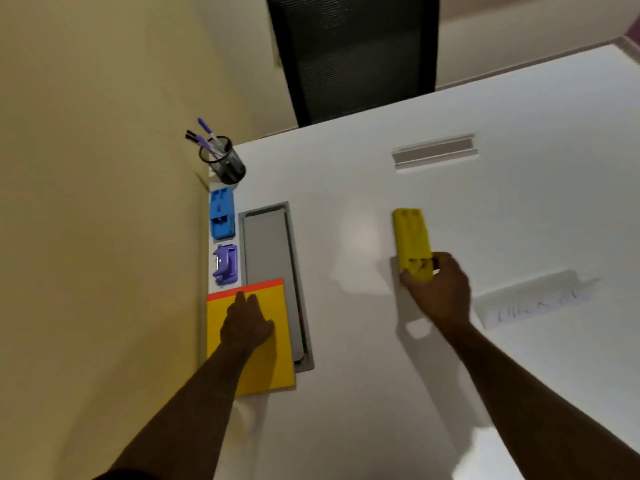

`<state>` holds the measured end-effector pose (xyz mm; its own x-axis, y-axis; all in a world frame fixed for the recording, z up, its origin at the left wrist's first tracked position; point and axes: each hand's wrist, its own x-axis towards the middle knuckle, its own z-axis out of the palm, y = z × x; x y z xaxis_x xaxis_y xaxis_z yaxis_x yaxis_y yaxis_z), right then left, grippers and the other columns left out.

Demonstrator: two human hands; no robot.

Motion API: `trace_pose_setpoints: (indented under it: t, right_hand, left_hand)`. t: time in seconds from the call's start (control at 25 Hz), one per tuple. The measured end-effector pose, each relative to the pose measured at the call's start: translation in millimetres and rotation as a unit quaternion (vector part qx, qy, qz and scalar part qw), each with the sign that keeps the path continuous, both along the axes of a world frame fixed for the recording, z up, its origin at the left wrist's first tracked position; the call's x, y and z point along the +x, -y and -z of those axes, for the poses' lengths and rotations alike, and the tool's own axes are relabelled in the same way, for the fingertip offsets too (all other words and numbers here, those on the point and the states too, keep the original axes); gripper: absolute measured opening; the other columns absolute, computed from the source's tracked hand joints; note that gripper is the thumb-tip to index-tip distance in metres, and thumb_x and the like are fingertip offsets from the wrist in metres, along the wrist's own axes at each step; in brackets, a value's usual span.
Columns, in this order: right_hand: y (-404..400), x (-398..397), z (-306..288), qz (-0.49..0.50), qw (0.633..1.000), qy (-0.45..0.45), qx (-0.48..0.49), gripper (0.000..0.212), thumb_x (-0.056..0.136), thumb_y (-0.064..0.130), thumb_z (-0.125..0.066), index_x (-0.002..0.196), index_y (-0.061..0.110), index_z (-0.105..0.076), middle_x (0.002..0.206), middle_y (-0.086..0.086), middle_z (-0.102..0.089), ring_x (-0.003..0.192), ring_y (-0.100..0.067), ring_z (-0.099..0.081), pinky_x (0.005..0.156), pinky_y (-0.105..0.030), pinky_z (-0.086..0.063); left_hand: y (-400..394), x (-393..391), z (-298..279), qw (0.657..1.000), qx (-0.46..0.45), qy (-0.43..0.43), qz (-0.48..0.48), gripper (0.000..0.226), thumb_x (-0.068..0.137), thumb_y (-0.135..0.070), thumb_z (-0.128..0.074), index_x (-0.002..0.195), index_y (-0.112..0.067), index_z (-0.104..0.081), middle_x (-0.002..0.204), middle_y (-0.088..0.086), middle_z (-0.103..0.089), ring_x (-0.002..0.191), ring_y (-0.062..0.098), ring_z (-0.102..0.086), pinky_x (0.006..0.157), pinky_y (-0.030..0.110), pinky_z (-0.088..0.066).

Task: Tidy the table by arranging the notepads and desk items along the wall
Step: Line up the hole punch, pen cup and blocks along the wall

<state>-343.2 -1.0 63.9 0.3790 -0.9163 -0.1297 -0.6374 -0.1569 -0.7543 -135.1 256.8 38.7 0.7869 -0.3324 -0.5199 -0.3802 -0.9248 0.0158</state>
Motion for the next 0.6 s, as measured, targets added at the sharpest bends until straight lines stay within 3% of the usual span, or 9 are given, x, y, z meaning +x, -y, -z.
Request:
trace_pose_setpoints:
  t: [0.12,0.24,0.36,0.6]
  right_hand:
    - [-36.7,45.3,8.8,-0.115,0.992,-0.031,0.032,0.042,0.064,0.047,-0.074,0.093,0.022,-0.058,0.091,-0.003,-0.064,0.084,-0.027,-0.062,0.066,-0.029,-0.043]
    - [-60.1,86.8,14.5,-0.195,0.979,-0.047,0.045,0.041,0.068,0.046,-0.075,0.094,0.021,-0.054,0.090,0.000,-0.060,0.078,-0.018,-0.058,0.058,-0.025,-0.038]
    - [-71.2,131.5,18.7,-0.225,0.971,-0.049,0.060,0.040,0.070,0.049,-0.074,0.091,0.023,-0.051,0.086,0.001,-0.058,0.072,-0.014,-0.055,0.052,-0.022,-0.036]
    - [-84.8,233.5,24.7,-0.238,0.968,-0.038,0.074,0.043,0.074,0.047,-0.073,0.093,0.017,-0.050,0.086,-0.002,-0.054,0.074,-0.016,-0.053,0.050,-0.020,-0.030]
  left_hand:
    - [-32.4,32.1,0.1,0.998,0.044,-0.039,-0.033,0.098,0.074,-0.053,-0.072,0.145,-0.004,-0.026,0.158,0.020,-0.014,0.140,0.036,-0.031,0.105,0.042,-0.042]
    - [-47.4,45.5,3.5,0.996,0.035,-0.079,-0.027,0.115,0.070,-0.056,-0.074,0.150,-0.003,-0.010,0.161,0.017,-0.003,0.147,0.034,-0.016,0.115,0.042,-0.031]
    - [-50.9,49.4,8.0,0.996,0.011,-0.084,-0.024,0.120,0.068,-0.055,-0.076,0.151,-0.005,-0.006,0.161,0.016,0.000,0.148,0.032,-0.013,0.116,0.042,-0.029]
    - [-47.0,48.6,14.2,0.998,0.036,-0.050,-0.004,0.115,0.068,-0.056,-0.075,0.150,-0.006,-0.013,0.160,0.016,-0.011,0.143,0.032,-0.029,0.109,0.040,-0.040]
